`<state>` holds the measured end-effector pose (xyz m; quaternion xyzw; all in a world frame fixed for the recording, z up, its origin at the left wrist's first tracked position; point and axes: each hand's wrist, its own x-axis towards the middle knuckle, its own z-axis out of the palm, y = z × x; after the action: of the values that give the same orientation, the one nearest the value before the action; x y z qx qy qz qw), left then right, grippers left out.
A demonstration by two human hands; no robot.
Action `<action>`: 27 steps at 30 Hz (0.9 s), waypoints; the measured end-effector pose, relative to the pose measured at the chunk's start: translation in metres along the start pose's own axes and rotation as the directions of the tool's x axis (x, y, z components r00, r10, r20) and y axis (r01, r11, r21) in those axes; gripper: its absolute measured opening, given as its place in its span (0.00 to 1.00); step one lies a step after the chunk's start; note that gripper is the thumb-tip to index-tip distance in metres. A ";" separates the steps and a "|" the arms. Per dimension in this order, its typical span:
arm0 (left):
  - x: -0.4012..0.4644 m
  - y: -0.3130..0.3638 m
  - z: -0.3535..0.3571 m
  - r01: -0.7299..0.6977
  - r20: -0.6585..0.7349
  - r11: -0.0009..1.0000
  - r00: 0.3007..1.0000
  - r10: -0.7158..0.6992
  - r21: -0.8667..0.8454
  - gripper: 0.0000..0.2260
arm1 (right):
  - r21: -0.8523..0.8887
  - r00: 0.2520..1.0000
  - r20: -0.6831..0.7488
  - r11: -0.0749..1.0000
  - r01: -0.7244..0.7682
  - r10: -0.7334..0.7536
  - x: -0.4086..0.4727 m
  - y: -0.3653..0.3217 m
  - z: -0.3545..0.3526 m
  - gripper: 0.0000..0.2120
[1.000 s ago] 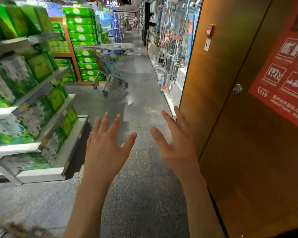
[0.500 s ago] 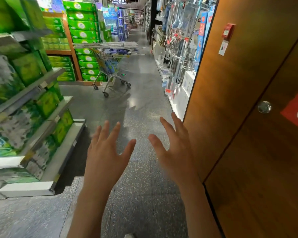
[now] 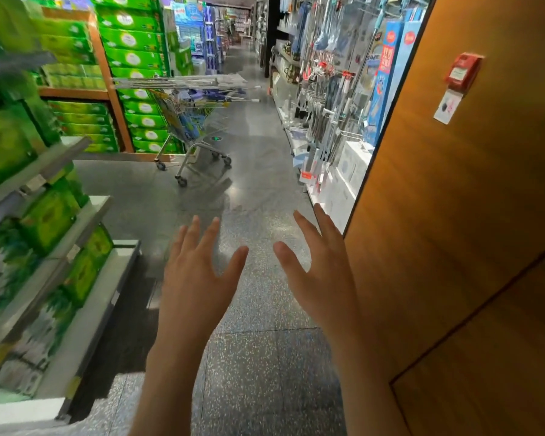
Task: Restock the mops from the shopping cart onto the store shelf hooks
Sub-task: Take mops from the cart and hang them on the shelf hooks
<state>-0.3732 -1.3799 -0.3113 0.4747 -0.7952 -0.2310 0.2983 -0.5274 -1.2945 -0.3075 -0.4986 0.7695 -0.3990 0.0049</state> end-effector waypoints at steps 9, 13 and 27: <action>0.129 -0.023 0.053 0.046 0.003 0.998 0.999 -0.046 0.037 0.41 | 0.078 0.999 0.032 0.997 -0.016 0.013 0.126 0.056 0.070 0.37; 0.208 -0.026 0.079 0.067 -0.031 0.995 0.997 -0.065 0.079 0.40 | 0.152 0.999 0.031 0.988 0.021 -0.026 0.210 0.082 0.101 0.37; 0.456 -0.028 0.147 0.148 -0.092 0.982 0.986 -0.138 0.119 0.36 | 0.223 0.992 0.126 0.975 -0.015 -0.013 0.476 0.148 0.167 0.33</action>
<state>-0.6271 -1.7871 -0.3183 0.5577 -0.7587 -0.1816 0.2835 -0.8122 -1.7361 -0.3268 -0.5189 0.7181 -0.4505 0.1100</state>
